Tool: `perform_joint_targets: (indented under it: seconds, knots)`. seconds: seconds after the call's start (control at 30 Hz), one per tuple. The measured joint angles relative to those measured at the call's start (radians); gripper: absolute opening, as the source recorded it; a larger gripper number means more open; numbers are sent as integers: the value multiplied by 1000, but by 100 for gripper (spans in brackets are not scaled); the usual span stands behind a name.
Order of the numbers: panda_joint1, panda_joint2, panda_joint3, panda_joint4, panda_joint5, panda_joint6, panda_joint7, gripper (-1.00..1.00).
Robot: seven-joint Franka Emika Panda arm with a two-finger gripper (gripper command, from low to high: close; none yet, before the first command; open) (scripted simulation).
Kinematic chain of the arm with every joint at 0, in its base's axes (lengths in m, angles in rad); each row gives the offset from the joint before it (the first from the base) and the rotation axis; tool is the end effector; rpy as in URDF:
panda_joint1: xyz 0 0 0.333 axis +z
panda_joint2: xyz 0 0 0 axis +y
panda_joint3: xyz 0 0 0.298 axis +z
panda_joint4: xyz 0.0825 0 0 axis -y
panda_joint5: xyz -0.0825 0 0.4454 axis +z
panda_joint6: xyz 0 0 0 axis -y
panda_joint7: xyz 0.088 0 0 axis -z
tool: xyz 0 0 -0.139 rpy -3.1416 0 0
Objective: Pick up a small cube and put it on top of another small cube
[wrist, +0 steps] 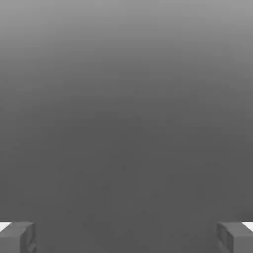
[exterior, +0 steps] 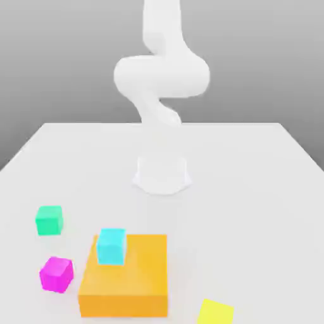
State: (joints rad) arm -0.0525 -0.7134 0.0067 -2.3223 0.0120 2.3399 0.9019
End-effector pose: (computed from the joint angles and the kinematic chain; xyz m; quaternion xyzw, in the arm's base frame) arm 0.4735 -0.0207 0.6330 -0.8300 0.4283 -0.3238 0.1512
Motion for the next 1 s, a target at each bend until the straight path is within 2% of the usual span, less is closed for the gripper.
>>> perform_joint_targets:
  seconds: [0.5,0.83,1.0]
  knots:
    - [-275,522,21,-134,12,241,656,0]
    - [-373,866,-52,-223,12,399,1096,0]
    - [-386,1044,-55,-210,45,524,1136,0]
